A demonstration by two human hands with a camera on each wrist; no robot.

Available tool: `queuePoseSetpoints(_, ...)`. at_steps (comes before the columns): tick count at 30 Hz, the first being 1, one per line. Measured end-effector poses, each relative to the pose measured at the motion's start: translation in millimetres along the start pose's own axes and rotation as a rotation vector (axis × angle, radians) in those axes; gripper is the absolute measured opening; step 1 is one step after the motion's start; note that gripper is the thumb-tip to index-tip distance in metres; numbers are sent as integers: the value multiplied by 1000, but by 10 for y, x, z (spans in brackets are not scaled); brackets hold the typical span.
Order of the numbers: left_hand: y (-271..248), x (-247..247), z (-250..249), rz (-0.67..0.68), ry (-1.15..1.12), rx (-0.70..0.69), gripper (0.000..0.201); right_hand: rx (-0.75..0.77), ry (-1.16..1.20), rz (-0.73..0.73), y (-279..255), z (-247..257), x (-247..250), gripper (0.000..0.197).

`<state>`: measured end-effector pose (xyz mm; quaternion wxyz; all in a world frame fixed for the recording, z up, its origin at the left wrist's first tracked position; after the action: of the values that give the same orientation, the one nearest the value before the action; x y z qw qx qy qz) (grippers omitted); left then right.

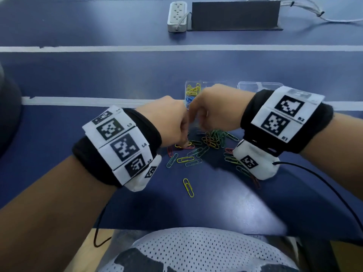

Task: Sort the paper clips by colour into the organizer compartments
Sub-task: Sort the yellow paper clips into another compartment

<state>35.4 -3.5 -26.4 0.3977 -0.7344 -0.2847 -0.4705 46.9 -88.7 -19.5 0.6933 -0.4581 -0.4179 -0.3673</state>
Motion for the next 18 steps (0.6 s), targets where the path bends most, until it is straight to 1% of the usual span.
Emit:
queuePoseSetpoints(2, 13, -47, 12, 9, 14, -2, 8, -13, 41, 9, -26, -41, 6, 38)
queuePoseSetpoints(4, 16, -84, 13, 36, 48, -23, 8, -31, 103, 38, -55, -85, -6, 35)
queuePoseSetpoints(7, -9, -91, 4, 25, 66, -50, 4, -71, 240, 95, -91, -172, -45, 21)
queuePoseSetpoints(9, -24, -78, 23, -9, 46, -62, 5, -102, 286, 90, -114, -241, -52, 15)
queuePoseSetpoints(11, -33, -67, 55, -33, -10, -64, 10, -124, 264, 65, -160, -296, -50, 16)
queuePoseSetpoints(14, -48, -72, 81, -38, -63, -66, 7, -107, 106, 54, -267, -292, -87, 20)
queuePoseSetpoints(16, -51, -92, 91, -37, -64, -62, 15, -88, 16, 47, -313, -278, -139, 24)
queuePoseSetpoints(18, -62, -107, 94, -30, -56, -57, 21, -88, -26, 29, -320, -273, -179, 27)
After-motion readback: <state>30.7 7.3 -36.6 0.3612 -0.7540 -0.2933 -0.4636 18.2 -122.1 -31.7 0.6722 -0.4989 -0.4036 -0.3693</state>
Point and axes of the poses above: each hand's wrist, its own y-axis towards the middle knuckle, its own x-axis out of the back of the hand, z = x × y, the point moved 6 cm from there along y, towards the middle knuckle, and after that the axes turned 8 degrees about -x, right-handed, at the moved point
